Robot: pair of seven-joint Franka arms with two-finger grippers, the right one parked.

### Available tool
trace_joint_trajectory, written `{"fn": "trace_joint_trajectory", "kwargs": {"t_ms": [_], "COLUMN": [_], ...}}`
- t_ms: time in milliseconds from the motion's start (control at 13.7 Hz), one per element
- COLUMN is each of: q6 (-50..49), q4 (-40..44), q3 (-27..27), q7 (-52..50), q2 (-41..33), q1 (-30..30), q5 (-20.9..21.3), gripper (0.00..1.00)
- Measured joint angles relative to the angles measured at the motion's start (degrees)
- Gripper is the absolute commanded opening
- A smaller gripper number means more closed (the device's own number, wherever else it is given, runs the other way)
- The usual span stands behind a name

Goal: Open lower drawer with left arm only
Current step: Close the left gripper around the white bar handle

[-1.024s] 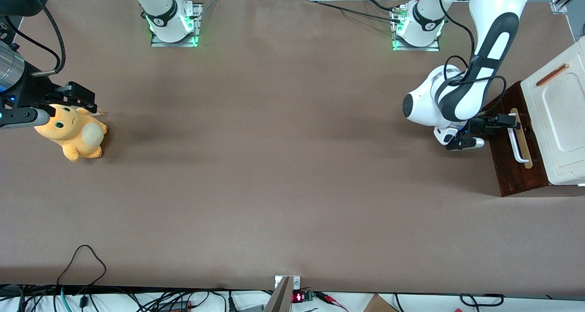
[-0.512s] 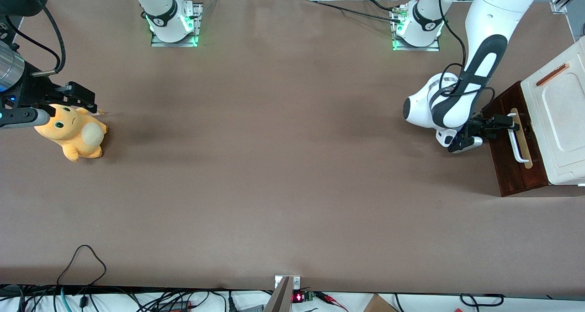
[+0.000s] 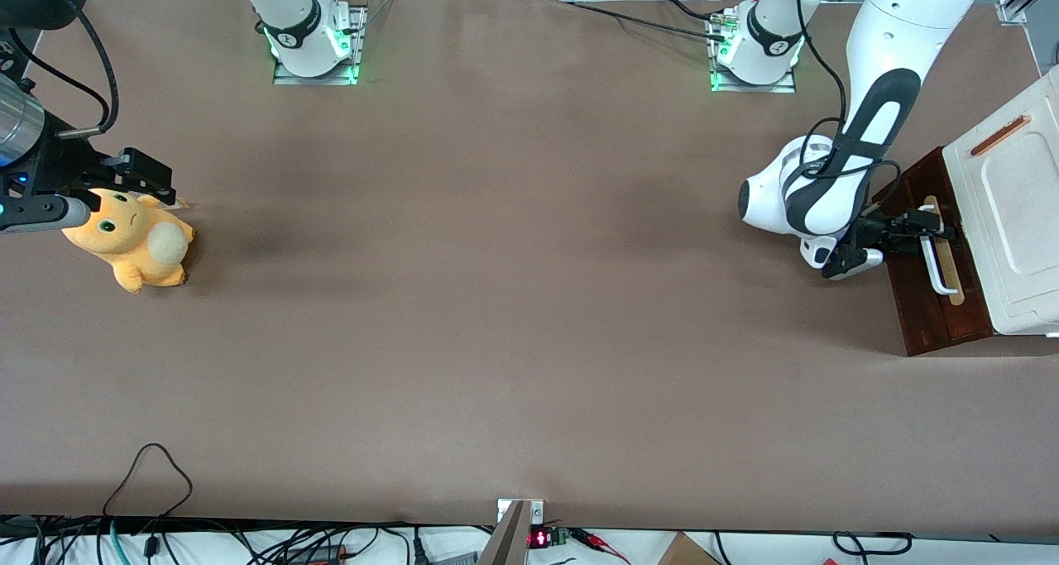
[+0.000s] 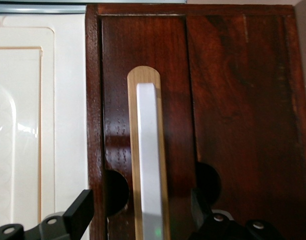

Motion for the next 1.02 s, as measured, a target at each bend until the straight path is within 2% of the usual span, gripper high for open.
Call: {"fn": "trace_joint_trajectory", "kwargs": {"t_ms": [220,878,951,1024], "q6": [0.00,0.07,0.07,0.07], "q4": [-0.01,0.00,0.02,0.05], "q3": [0.63,0.53,0.53,0.53], "q7": [-0.50,-0.83,-0.98,-1.34], "q2": [0.23,1.52,1.52,1.51], "q1": [0.00,-0.44,-0.58,-0.73], "q5": [0.71,0.95,0.95,0.95], "gripper": [0.54,0.53,0.52,0.46]}}
